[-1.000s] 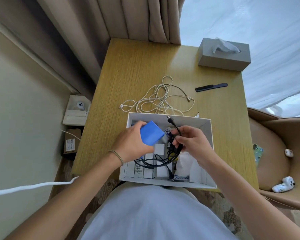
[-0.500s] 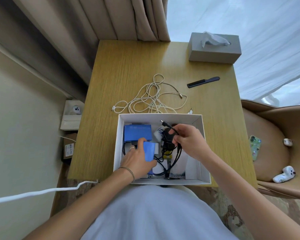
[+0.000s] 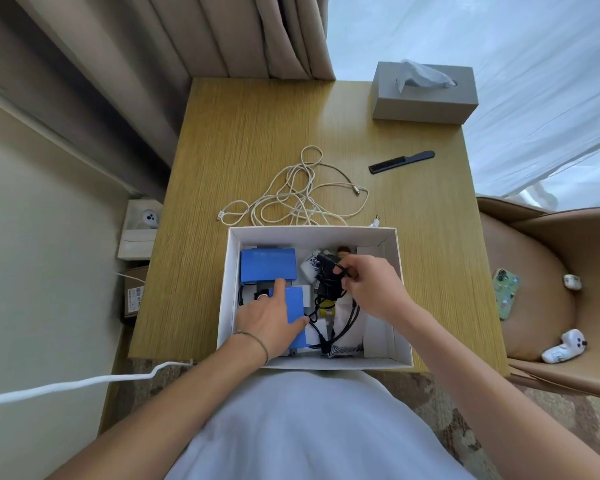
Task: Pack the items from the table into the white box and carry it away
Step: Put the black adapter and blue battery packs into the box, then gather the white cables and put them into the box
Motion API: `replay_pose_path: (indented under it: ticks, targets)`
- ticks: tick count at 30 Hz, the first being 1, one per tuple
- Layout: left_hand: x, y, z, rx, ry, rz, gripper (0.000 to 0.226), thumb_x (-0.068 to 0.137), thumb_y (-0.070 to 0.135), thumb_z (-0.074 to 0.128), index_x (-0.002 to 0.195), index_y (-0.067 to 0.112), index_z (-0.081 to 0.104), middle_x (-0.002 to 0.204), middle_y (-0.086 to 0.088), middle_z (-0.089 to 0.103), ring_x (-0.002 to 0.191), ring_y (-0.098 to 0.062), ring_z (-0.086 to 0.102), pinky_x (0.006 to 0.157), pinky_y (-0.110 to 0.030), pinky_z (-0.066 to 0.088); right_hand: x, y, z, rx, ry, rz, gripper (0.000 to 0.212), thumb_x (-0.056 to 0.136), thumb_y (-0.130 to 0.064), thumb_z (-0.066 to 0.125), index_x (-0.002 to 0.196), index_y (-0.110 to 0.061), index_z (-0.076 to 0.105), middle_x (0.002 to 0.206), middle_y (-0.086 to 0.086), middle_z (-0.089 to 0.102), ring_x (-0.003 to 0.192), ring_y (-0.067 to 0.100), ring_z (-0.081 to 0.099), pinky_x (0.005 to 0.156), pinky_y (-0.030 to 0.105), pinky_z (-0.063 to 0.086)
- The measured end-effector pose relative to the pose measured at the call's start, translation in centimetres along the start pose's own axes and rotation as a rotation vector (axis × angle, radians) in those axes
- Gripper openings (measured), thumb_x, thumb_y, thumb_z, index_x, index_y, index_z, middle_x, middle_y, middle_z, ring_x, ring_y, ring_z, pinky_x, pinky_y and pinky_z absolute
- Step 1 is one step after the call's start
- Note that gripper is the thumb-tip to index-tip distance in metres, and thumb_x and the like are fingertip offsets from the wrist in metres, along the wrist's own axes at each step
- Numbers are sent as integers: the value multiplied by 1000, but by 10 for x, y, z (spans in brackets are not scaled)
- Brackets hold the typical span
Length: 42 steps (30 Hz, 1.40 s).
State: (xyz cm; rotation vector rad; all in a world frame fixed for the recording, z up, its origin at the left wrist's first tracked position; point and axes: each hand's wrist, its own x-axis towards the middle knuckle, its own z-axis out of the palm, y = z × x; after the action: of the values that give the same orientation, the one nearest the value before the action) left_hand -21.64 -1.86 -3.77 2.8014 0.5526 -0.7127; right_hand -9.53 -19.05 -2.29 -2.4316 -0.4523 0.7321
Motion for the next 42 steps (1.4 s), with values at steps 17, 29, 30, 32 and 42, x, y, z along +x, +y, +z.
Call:
replay_pose_path:
  ticks: [17, 29, 30, 32, 42]
  targets:
    - [53, 34, -118, -255, 457, 300, 17, 94, 31, 54, 106, 28, 65, 86, 10, 66, 79, -14, 61, 60, -30, 50, 50, -15, -84, 156, 308, -53, 23, 93, -12, 58, 102, -22, 77, 91, -10, 74, 79, 4, 70, 71, 21, 56]
    - [134, 73, -129, -322, 166, 300, 18, 94, 23, 53, 103, 28, 68, 97, 11, 68, 90, -12, 65, 73, -35, 57, 146, 75, -77, -25, -25, 152, 28, 91, -12, 65, 119, -17, 66, 109, 0, 68, 91, 15, 65, 77, 29, 56]
    - [137, 76, -128, -326, 147, 297, 18, 94, 23, 53, 103, 28, 67, 97, 11, 68, 91, -12, 65, 74, -35, 57, 149, 80, -74, -71, -37, 130, 30, 92, -16, 66, 122, -18, 64, 109, 0, 67, 90, 14, 64, 76, 28, 56]
    - [142, 80, -126, -329, 130, 292, 19, 93, 23, 53, 103, 29, 68, 96, 11, 68, 90, -11, 65, 75, -34, 57, 152, 90, -67, -144, -43, 100, 29, 93, -23, 67, 121, -21, 61, 108, 0, 68, 89, 15, 64, 74, 30, 56]
    - [147, 83, -129, -384, 127, 325, 18, 94, 24, 53, 104, 30, 67, 93, 14, 65, 88, -5, 62, 74, -30, 56, 148, 111, -59, -158, 41, -3, 15, 88, -25, 75, 93, -21, 61, 87, -6, 63, 79, 17, 61, 66, 30, 52]
